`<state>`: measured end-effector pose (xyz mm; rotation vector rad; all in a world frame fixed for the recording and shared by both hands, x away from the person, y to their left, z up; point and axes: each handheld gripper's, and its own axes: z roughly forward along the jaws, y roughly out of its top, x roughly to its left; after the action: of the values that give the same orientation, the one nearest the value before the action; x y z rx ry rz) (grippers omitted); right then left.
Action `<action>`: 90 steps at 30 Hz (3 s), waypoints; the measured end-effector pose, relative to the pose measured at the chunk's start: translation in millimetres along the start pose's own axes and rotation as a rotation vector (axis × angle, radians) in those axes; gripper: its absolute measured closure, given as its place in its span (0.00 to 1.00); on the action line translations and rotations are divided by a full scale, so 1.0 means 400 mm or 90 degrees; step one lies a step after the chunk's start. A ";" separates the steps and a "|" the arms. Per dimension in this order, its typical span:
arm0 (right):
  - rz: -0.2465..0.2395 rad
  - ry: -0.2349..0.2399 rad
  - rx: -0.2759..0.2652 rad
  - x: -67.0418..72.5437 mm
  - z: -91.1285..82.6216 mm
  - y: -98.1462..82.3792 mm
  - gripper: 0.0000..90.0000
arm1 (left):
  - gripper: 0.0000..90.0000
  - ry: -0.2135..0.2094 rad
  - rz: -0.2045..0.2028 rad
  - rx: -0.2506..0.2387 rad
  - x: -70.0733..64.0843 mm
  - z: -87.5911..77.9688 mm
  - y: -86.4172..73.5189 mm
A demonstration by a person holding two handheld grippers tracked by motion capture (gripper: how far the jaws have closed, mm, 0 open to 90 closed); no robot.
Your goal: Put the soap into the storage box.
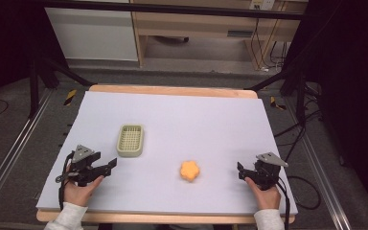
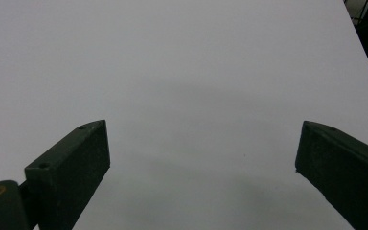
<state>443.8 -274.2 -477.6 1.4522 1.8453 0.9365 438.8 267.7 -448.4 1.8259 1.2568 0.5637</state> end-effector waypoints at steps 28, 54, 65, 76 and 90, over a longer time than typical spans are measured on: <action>0.001 0.006 -0.007 0.004 -0.002 0.005 0.06 | 0.30 -0.032 0.054 -0.012 -0.074 -0.002 0.053; 0.000 0.004 -0.011 0.004 0.000 0.009 0.06 | 0.28 -0.084 0.088 -0.016 -0.177 0.041 0.125; -0.001 0.004 -0.009 0.006 -0.001 0.010 0.06 | 0.28 -0.103 0.106 -0.010 -0.224 0.067 0.143; -0.002 0.004 -0.010 0.006 -0.001 0.010 0.06 | 0.28 -0.124 0.121 -0.002 -0.273 0.089 0.159; -0.002 0.008 -0.009 0.007 -0.001 0.011 0.06 | 0.28 -0.137 0.152 0.016 -0.318 0.108 0.174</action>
<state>445.4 -270.7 -474.0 1.4369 1.8461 0.9579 458.0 124.4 -403.6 2.0135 0.9135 0.4662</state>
